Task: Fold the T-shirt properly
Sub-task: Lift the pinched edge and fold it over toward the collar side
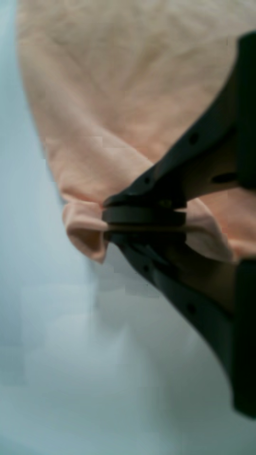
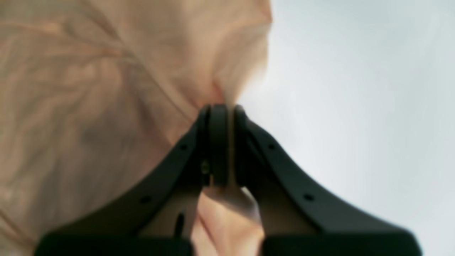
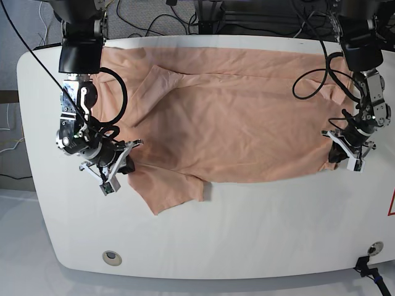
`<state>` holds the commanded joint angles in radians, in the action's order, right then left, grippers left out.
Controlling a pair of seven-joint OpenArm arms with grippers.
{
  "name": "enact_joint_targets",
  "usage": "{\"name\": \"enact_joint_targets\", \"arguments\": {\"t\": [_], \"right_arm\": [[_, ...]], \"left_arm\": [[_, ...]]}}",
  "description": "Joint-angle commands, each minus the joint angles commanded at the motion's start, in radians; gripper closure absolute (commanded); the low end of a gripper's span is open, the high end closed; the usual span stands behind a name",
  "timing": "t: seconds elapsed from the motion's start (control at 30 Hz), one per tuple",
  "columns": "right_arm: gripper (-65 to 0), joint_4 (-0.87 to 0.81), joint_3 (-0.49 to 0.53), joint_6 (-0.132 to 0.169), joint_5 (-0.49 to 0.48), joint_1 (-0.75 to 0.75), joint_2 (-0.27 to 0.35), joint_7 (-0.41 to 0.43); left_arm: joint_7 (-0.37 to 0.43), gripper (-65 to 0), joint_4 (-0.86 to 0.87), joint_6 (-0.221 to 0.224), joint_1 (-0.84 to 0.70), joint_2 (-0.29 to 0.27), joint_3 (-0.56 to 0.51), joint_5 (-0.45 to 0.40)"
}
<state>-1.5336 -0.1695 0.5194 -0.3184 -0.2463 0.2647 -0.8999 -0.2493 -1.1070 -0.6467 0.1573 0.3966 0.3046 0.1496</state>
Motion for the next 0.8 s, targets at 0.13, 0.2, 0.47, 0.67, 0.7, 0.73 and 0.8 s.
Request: {"name": "enact_joint_targets", "arguments": {"t": [0.13, 0.2, 0.47, 0.67, 0.7, 0.73, 0.8], "right_arm": [[0.0, -0.167, -0.031, 0.000, 0.000, 0.081, 0.002, -0.095], [0.0, -0.242, -0.031, 0.000, 0.000, 0.124, 0.005, -0.133], [0.0, -0.423, -0.031, 0.000, 0.000, 0.305, 0.006, -0.167], [0.0, -0.425, -0.083, 0.000, 0.000, 0.387, 0.008, -0.167], [0.0, -0.425, -0.094, 0.000, 0.000, 0.396, 0.008, -0.167], [0.0, -0.425, -0.101, 0.000, 0.000, 0.404, 0.008, -0.167], [0.0, -0.425, -0.112, 0.000, 0.000, 0.425, 0.020, -0.167]], "left_arm": [[0.000, 0.0, -0.124, 0.000, -0.081, 0.002, 0.002, 0.000], [0.000, 0.0, -0.172, 0.000, -0.114, 0.002, 0.002, 0.000], [-0.002, 0.0, -0.324, 0.000, -0.247, 0.012, 0.023, 0.000], [-0.002, 0.0, -0.350, -0.002, -0.311, 0.021, 0.124, -0.002], [-0.002, 0.0, -0.350, -0.002, -0.321, 0.026, 0.127, -0.002], [-0.002, 0.0, -0.350, -0.002, -0.331, 0.041, 0.127, -0.002], [-0.002, 0.0, -0.350, -0.002, -0.353, 0.055, 0.127, -0.002]]}}
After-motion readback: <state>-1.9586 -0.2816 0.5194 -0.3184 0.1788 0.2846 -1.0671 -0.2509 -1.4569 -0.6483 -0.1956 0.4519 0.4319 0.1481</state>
